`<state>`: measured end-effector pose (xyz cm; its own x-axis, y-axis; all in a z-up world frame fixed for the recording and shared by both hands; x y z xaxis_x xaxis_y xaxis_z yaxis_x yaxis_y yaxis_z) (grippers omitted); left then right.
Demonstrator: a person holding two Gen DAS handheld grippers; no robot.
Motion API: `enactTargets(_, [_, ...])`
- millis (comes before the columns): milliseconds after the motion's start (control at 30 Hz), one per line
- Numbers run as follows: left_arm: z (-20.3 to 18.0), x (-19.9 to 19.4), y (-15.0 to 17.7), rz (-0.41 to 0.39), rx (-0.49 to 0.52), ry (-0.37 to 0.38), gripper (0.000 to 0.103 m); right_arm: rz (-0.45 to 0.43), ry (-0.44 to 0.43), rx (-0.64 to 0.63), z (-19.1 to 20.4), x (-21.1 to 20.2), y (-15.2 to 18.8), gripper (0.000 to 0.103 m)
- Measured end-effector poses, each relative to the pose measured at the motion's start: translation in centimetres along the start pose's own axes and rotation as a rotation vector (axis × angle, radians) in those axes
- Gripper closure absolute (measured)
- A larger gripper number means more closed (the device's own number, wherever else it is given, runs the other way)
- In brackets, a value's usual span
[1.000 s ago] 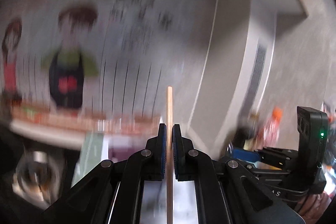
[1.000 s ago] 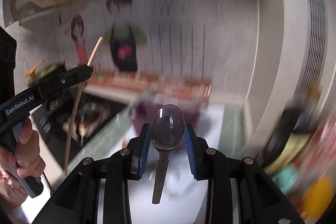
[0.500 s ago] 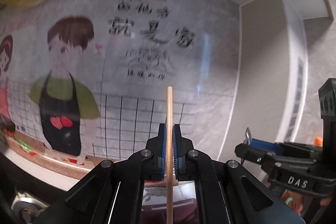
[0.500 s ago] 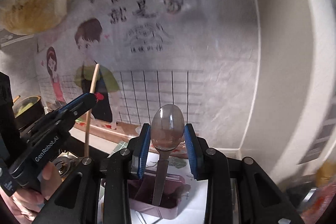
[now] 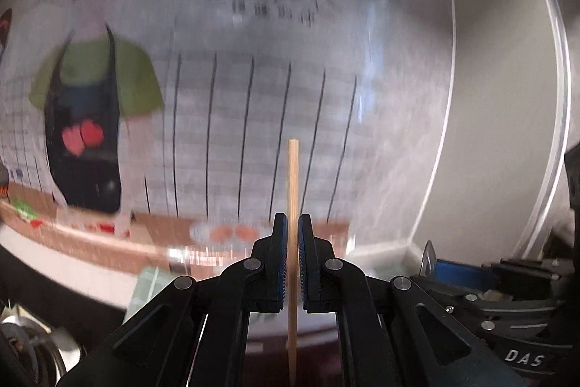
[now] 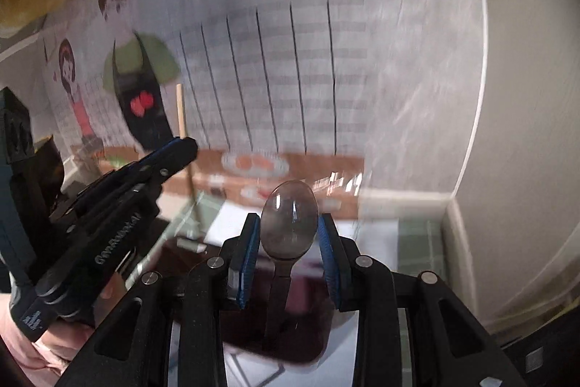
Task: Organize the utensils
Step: 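Insert the grey spoon into the purple holder with right while left inserts the chopstick, then grasp a wooden chopstick with the right gripper while left grasps the blue spoon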
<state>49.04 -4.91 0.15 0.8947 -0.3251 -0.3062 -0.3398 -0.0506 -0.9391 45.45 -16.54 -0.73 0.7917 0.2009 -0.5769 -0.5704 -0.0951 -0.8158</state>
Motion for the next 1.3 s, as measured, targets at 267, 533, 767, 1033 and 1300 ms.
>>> enactTargets(267, [0.9,-1.9,3.4,0.155,-0.071,-0.026,0.061,0.116,0.013,-0.006,0.4,0.7,3.9,0.044])
enactTargets(533, [2.3,-9.9,3.4,0.180,0.014,-0.183,0.040,0.124,0.078,-0.026,-0.2,-5.7,7.6,0.012])
enactTargets(767, [3.1,-17.3,5.5,0.270,0.080,-0.290,0.032,0.206,0.156,-0.056,-1.3,-10.8,14.2,0.003])
enactTargets(1033, [3.0,-21.6,11.0,0.391,0.142,-0.331,0.025,0.340,0.239,0.003,-2.8,-13.5,23.0,0.006])
enactTargets(1300, [4.6,-21.5,15.7,0.490,-0.025,-0.323,0.025,0.446,0.120,0.126,-1.3,-11.6,26.5,0.049])
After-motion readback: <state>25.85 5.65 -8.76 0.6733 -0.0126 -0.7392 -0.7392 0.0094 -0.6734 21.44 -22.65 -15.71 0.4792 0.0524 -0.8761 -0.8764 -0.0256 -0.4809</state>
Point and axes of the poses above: each gripper's, at about its wrist camera, not at the fingertips, and x roughly the way its jaws point, z to its left, y to its underside, the point moved 7 cm from there along x, roughly the way its jaws point, and after that the axes turned 2 degrees about y, right-handed, at the moved point
